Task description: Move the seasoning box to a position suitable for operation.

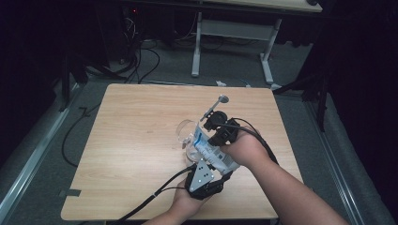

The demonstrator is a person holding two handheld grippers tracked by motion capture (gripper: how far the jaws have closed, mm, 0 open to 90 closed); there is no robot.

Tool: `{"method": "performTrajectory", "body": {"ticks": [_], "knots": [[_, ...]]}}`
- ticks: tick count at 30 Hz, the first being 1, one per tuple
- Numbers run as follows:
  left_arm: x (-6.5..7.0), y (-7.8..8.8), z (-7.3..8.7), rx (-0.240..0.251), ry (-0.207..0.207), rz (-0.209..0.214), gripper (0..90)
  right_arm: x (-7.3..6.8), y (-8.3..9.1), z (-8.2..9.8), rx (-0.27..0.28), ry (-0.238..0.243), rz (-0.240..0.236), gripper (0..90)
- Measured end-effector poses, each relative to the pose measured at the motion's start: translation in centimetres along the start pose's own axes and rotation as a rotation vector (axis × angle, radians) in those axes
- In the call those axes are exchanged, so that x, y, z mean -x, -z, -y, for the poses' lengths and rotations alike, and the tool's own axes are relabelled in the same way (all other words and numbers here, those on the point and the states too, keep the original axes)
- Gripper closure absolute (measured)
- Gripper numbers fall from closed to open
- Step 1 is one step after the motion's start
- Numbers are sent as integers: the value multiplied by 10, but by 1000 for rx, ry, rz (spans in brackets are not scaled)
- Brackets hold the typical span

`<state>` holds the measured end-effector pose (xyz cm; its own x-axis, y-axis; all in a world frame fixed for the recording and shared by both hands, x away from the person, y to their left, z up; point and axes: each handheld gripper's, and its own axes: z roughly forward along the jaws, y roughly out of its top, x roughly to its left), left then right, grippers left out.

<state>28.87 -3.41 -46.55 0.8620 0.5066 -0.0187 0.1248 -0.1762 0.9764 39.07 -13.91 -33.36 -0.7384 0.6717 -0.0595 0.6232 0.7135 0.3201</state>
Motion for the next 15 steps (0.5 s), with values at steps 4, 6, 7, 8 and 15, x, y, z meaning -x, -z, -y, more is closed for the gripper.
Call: {"method": "performTrajectory", "body": {"ticks": [4,6,7,8,15], "knots": [[0,0,0,-3,0,0,570,0,-1,0,2,1,-1,892],[-1,0,0,-3,0,-1,570,1,-1,0,4,-1,-5,892],[-1,0,0,-2,0,-2,570,1,-1,0,3,0,-3,892],[-1,0,0,-2,0,-3,570,1,-2,-1,3,0,-4,892],[-2,-1,0,5,7,-2,570,1,-3,-2,3,7,1,891]]}}
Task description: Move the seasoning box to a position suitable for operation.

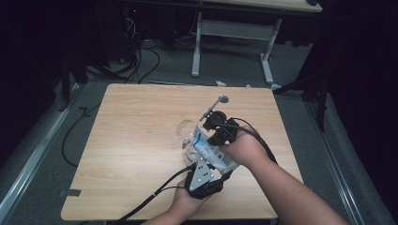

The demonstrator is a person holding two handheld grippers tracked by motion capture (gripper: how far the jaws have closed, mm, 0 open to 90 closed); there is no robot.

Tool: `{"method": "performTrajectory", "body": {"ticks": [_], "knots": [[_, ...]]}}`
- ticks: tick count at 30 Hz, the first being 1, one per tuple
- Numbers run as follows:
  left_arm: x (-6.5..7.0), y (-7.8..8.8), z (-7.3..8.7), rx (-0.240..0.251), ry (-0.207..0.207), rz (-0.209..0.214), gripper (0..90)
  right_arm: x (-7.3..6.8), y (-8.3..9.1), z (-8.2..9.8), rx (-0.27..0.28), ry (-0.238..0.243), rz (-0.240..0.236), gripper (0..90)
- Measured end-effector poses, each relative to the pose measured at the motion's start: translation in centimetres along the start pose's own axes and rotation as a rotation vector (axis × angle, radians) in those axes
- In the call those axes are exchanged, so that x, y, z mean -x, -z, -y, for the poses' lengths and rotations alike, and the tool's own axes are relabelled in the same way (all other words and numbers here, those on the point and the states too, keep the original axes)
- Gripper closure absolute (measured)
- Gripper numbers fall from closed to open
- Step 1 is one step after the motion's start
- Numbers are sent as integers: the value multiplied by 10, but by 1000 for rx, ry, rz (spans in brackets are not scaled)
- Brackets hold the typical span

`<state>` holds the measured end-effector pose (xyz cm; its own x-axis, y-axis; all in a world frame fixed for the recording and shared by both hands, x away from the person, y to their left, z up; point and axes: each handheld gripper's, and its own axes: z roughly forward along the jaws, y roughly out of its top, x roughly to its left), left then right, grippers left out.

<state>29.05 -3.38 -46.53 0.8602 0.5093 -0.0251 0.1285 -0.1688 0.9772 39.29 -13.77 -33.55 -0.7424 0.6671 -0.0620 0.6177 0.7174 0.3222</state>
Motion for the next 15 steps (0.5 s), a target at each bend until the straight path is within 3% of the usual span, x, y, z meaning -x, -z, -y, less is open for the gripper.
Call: {"method": "performTrajectory", "body": {"ticks": [15], "knots": [[0,0,-1,0,-7,1,572,0,-1,0,1,-2,-6,891]]}}
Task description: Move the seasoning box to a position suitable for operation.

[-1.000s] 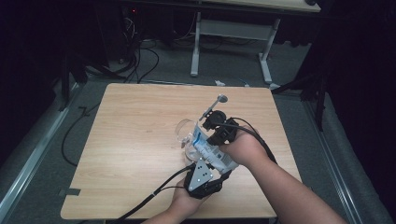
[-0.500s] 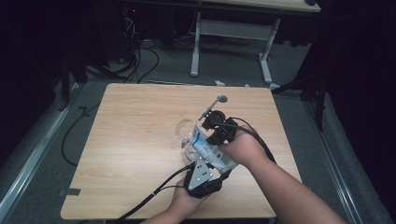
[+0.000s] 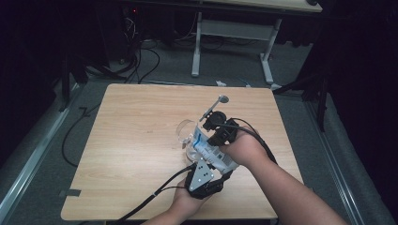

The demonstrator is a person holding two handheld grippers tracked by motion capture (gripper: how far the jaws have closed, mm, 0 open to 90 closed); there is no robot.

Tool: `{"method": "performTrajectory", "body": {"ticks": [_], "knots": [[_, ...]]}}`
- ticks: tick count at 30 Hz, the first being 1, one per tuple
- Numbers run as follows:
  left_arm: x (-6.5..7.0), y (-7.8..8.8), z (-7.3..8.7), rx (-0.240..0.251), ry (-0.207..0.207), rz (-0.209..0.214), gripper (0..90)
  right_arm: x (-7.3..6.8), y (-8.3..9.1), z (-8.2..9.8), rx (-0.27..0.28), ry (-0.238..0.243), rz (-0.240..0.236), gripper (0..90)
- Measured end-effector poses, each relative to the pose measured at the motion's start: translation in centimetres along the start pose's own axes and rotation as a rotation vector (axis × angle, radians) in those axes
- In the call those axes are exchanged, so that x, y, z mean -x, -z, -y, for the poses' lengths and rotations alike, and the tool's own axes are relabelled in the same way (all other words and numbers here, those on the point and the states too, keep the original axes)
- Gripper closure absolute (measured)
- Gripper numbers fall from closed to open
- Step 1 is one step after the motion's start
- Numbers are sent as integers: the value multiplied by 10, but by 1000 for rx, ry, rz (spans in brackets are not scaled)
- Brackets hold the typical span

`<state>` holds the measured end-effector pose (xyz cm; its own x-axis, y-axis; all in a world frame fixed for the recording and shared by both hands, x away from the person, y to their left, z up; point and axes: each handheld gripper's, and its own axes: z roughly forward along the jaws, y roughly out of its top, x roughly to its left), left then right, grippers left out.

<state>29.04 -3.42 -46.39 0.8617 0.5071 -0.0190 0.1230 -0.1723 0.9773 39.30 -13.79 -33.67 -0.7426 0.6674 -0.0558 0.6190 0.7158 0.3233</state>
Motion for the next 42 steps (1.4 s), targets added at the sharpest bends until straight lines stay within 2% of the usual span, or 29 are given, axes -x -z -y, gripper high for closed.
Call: {"method": "performTrajectory", "body": {"ticks": [42], "knots": [[0,-1,-5,5,-13,-1,574,2,0,0,2,3,0,889]]}}
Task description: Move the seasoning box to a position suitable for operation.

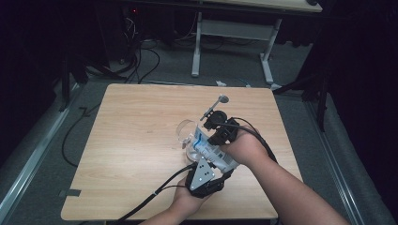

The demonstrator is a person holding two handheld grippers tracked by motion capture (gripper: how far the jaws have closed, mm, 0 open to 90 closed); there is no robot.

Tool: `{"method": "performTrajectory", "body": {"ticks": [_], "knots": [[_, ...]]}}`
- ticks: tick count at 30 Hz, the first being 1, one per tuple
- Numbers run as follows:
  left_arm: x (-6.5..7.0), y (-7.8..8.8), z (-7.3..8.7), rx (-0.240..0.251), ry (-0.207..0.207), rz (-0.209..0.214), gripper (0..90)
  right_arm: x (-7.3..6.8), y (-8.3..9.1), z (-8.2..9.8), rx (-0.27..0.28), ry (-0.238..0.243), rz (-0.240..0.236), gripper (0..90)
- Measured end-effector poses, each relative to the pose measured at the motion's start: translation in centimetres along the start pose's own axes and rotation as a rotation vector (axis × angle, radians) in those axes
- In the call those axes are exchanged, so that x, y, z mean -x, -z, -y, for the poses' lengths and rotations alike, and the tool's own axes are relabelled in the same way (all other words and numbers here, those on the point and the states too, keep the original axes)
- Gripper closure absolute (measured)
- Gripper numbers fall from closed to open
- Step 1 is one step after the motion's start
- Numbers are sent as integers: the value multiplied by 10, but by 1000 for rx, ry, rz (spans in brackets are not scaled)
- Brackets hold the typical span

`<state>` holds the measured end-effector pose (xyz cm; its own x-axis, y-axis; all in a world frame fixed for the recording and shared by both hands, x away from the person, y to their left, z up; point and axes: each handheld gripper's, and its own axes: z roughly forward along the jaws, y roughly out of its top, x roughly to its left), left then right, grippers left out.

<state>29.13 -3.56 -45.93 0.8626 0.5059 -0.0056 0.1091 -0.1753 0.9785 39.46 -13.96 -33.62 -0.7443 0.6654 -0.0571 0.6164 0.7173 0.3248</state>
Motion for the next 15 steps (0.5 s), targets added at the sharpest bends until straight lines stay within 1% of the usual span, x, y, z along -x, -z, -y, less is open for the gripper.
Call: {"method": "performTrajectory", "body": {"ticks": [10,11,15], "knots": [[1,0,0,1,-4,0,574,0,2,1,1,-6,2,889],[1,0,0,1,-4,-1,575,0,1,1,3,1,3,889],[1,1,0,0,-6,-1,575,0,2,1,2,-1,4,889]]}}
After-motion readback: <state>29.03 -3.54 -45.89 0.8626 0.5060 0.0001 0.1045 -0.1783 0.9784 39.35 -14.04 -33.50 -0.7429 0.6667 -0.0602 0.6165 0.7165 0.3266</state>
